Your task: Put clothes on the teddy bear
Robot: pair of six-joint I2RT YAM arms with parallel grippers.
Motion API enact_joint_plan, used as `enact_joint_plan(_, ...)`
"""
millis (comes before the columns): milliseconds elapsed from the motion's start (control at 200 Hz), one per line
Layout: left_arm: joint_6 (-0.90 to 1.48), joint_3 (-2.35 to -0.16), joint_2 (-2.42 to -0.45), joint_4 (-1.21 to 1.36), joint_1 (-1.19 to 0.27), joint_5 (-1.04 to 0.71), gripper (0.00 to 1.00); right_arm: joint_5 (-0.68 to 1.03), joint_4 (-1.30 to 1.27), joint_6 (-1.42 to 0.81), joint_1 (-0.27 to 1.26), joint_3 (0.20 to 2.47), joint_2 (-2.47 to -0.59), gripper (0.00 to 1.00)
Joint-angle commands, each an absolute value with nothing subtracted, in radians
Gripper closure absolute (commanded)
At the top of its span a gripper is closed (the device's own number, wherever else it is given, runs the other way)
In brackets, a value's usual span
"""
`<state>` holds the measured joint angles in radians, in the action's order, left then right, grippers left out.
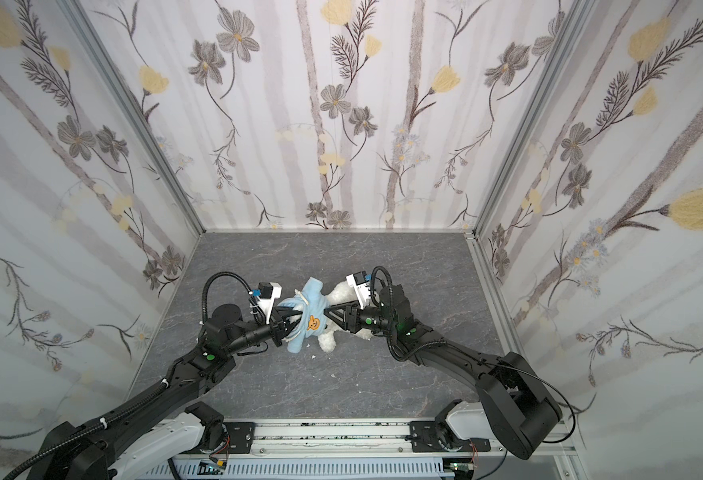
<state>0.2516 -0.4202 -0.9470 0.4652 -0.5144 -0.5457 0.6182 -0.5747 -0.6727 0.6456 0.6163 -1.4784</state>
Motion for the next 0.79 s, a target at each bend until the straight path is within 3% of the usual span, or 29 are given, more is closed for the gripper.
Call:
enact_joint_plan(0, 0.230, -0.418, -0.946, 0.532, -0.515, -0.542, 1.00, 0.610, -0.599, -0.694, 0.643, 0.614, -1.472, 0.61)
enact_joint_plan(535, 0.189, -0.411, -0.961, 0.528, -0.529, -0.550, 1.00, 0.626, -0.697, -0.760, 0.673, 0.655, -1.539, 0.73)
enact_joint_plan(789, 0.183, -0.411, -0.957, 0.528, -0.538, -0.510, 1.00, 0.411, -0.507, -0.701, 0.673, 0.666, -1.502, 0.96)
